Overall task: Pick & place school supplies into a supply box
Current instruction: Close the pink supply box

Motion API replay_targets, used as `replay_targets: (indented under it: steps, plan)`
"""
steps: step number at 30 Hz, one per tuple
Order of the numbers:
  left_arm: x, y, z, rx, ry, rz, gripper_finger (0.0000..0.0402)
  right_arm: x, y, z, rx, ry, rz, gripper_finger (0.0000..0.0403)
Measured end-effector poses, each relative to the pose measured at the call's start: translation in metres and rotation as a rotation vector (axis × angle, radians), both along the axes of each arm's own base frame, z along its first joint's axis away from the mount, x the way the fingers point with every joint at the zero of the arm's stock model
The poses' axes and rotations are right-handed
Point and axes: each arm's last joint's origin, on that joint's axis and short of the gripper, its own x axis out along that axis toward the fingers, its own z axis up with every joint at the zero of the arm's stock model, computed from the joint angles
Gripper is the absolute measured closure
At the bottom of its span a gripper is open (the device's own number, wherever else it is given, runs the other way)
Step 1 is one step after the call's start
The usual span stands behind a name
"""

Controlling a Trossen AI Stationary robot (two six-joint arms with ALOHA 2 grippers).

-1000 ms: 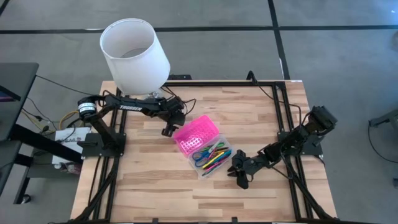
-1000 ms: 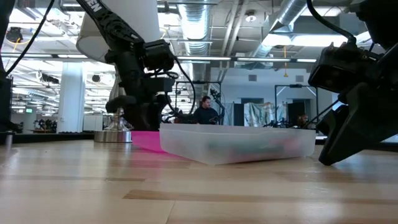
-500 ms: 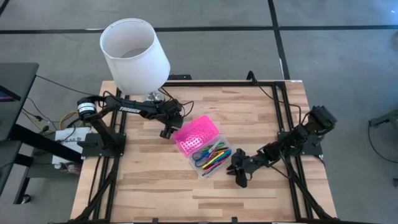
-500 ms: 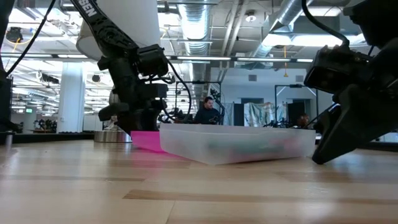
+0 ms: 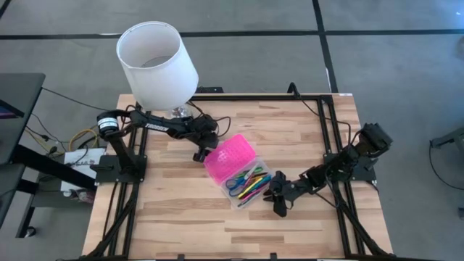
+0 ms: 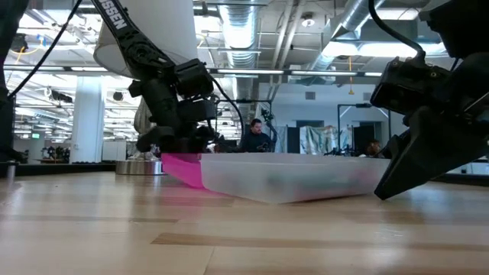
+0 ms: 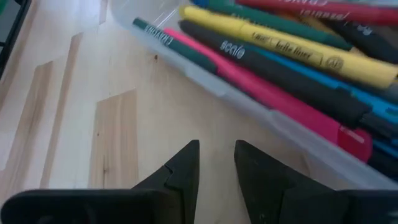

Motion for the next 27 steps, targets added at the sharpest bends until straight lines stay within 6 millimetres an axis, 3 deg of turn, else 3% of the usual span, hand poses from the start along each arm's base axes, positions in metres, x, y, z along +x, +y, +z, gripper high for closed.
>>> replay_targets:
  steps: [15, 27]
  plan:
    - [0.0, 0.0, -0.003, -0.048, -0.009, -0.022, 0.0194, 0.0, -0.002, 0.0, -0.03, -0.007, -0.02, 0.0303]
    - [-0.002, -0.004, 0.013, -0.046, -0.073, -0.082, 0.0194, 0.0, -0.002, -0.001, -0.034, 0.003, -0.021, 0.0303]
